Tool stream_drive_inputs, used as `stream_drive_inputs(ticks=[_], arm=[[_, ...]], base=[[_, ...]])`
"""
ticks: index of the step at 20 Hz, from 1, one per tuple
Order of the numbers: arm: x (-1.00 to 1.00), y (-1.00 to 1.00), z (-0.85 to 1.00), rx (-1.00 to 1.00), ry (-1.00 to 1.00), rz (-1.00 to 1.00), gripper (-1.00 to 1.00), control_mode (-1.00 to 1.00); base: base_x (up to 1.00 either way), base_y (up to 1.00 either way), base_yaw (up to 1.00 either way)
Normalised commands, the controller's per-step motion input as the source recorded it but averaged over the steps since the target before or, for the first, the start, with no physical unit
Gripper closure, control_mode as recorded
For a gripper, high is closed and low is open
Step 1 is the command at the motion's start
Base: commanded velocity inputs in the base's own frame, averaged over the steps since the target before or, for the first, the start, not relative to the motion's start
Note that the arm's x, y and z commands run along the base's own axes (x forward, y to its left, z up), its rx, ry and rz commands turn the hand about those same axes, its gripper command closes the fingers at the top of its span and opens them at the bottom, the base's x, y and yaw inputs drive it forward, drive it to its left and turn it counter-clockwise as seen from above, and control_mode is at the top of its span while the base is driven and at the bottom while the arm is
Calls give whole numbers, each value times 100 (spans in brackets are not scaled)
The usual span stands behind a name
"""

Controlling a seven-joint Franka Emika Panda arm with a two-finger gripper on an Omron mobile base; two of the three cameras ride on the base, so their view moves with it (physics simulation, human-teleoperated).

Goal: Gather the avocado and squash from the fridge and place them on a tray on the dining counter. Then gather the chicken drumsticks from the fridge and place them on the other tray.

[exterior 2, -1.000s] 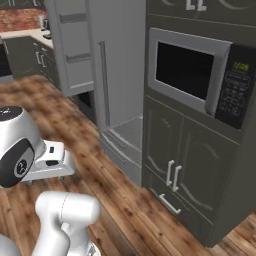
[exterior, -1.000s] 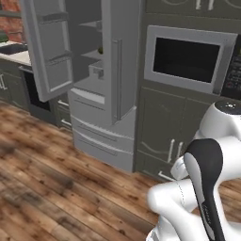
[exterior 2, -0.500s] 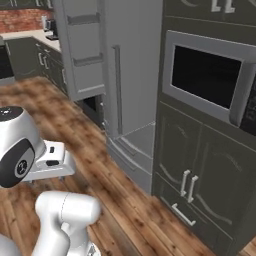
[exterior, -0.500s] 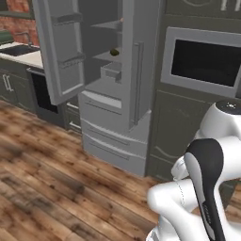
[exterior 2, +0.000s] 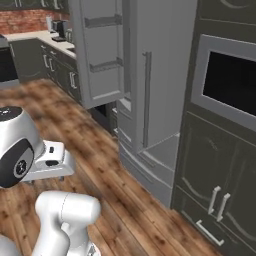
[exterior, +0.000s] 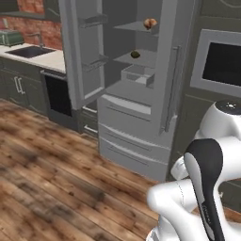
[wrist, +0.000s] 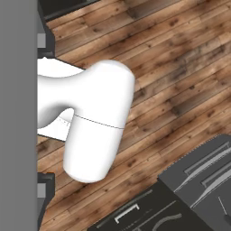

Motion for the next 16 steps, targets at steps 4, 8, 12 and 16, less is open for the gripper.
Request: stream_drive_inputs(ticks=[4, 8, 12, 16], arm=[[0, 0, 0, 0, 0, 0, -100, 100], [0, 0, 0, 0, 0, 0, -100, 100], [0, 0, 0, 0, 0, 0, -100, 100], [0, 0, 0, 0, 0, 0, -100, 100]], base=[[60, 45, -7], [68, 40, -11], [51, 23, -18], [47, 17, -25]])
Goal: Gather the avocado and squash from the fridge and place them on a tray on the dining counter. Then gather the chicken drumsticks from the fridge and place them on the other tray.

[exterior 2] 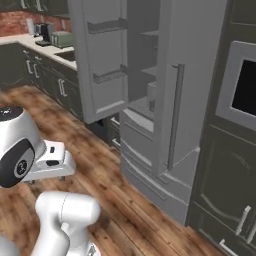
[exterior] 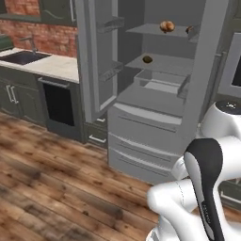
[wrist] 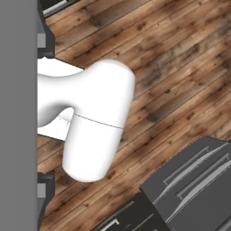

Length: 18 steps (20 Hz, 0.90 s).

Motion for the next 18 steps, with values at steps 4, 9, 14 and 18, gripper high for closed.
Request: stream_drive_inputs(ticks=[4, 9, 14, 18], arm=[[0, 0, 0, 0, 0, 0, -100, 100], [0, 0, 0, 0, 0, 0, -100, 100], [0, 0, 0, 0, 0, 0, -100, 100], [0, 0, 0, 0, 0, 0, -100, 100]], base=[[41, 14, -29], [45, 24, -32], [51, 32, -34], [52, 35, -35]])
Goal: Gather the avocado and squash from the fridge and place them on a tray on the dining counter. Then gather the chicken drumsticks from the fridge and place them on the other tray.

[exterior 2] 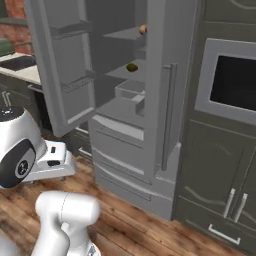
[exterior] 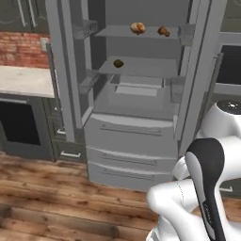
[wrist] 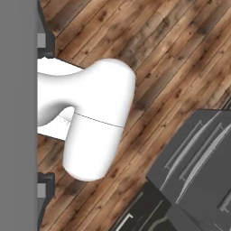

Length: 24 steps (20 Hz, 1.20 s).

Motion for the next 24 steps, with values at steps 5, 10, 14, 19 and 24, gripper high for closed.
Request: stream_drive_inputs(ticks=[5, 10, 14, 19, 24], arm=[[0, 0, 0, 0, 0, 0, -100, 100], [0, 0, 0, 0, 0, 0, -100, 100], [0, 0, 0, 0, 0, 0, -100, 100], [0, 0, 0, 0, 0, 0, -100, 100], [0, 0, 0, 0, 0, 0, -100, 100]], base=[[54, 37, -35], [52, 38, -35], [52, 39, -35], [53, 38, -34], [55, 39, -32]])
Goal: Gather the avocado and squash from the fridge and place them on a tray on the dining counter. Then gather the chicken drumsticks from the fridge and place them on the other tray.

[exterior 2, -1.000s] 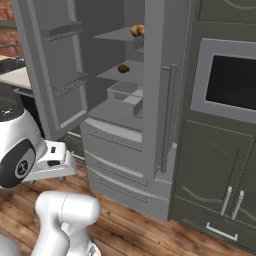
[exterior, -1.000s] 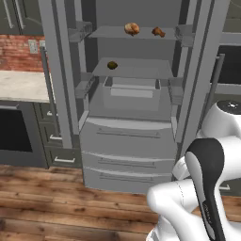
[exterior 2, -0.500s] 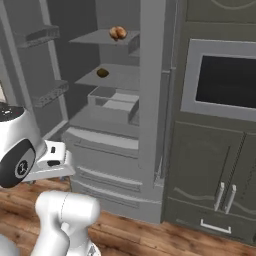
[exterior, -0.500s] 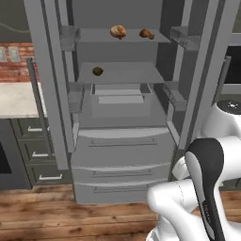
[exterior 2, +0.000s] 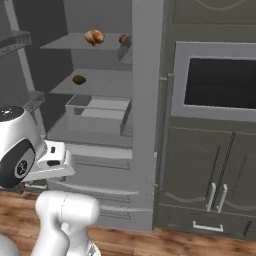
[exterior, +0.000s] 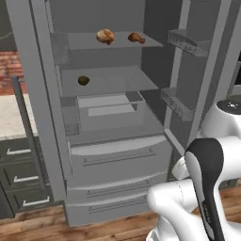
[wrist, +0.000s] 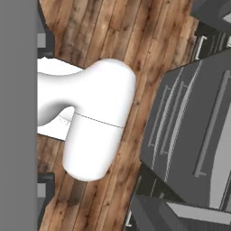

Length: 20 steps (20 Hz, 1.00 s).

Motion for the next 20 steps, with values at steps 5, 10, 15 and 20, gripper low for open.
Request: stream_drive_inputs(ticks=[5, 10, 15, 20], arm=[[0, 0, 0, 0, 0, 0, -100, 100], [0, 0, 0, 0, 0, 0, -100, 100], [0, 0, 0, 0, 0, 0, -100, 100], [0, 0, 0, 0, 0, 0, -100, 100]], base=[[56, 43, -30], [55, 42, -22], [44, 5, -3], [47, 3, 6]])
